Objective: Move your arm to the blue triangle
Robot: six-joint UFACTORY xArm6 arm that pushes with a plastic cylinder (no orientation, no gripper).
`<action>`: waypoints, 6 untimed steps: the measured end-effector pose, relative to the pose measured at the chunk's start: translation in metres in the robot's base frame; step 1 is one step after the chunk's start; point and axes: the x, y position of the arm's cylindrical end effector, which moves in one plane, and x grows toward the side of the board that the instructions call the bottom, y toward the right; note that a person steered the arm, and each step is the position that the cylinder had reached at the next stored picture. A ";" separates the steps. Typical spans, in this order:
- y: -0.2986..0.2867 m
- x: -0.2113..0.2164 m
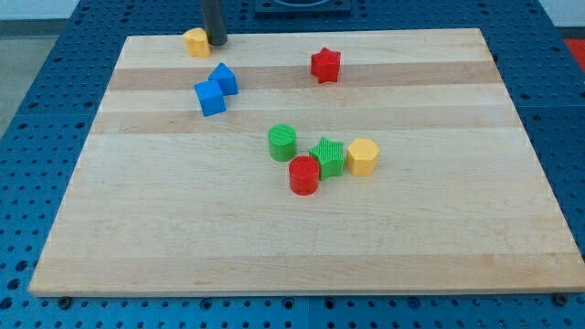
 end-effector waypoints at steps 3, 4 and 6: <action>-0.047 0.009; -0.044 0.009; 0.024 0.015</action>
